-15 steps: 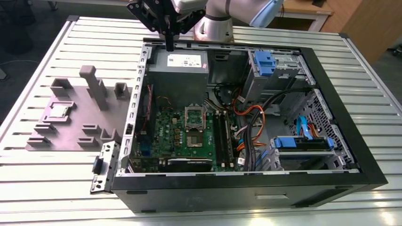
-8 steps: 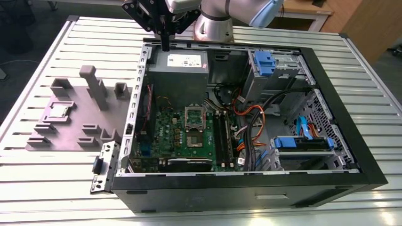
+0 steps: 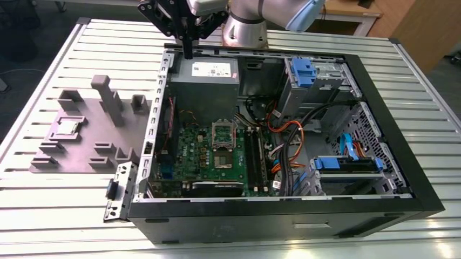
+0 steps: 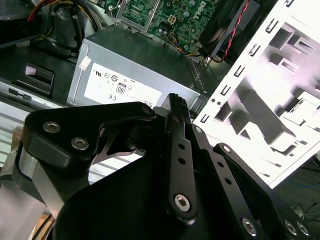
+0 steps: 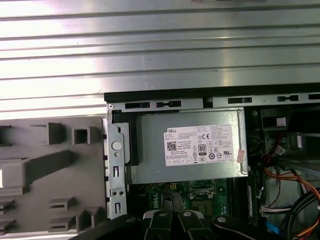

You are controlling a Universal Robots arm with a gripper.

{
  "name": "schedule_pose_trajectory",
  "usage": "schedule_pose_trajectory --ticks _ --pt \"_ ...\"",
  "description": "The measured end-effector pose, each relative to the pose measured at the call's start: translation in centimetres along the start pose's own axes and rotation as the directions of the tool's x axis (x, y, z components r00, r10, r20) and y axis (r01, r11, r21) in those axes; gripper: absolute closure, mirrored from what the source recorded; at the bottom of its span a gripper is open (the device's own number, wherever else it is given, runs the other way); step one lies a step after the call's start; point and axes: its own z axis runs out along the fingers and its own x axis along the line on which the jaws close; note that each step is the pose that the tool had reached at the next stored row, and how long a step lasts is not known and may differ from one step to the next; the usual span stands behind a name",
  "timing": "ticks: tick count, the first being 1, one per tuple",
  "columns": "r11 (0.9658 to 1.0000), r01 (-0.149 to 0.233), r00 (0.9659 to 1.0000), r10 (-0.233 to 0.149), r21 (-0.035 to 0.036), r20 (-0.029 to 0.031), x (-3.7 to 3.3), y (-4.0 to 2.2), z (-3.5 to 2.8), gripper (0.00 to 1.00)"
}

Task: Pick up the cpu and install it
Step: 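Reach for the cpu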

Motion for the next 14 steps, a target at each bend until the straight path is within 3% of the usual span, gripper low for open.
schedule_pose_trajectory --ticks 6,10,11,12,14 --pt "1.0 0.0 1.0 0.0 0.0001 -0.0001 0.44 -0.03 -0.01 0.89" --pt "1.0 0.0 1.0 0.0 -0.0001 -0.0001 1.44 -0.11 -0.03 0.89" --pt "1.0 0.0 1.0 0.0 0.0 -0.0001 1.77 -0.13 -0.05 0.89" --pt "1.0 0.0 1.0 0.0 -0.0002 0.0 3.15 -0.25 -0.07 0.89" --pt "1.0 0.0 1.0 0.0 -0.0001 -0.0001 4.14 -0.33 -0.08 0.89"
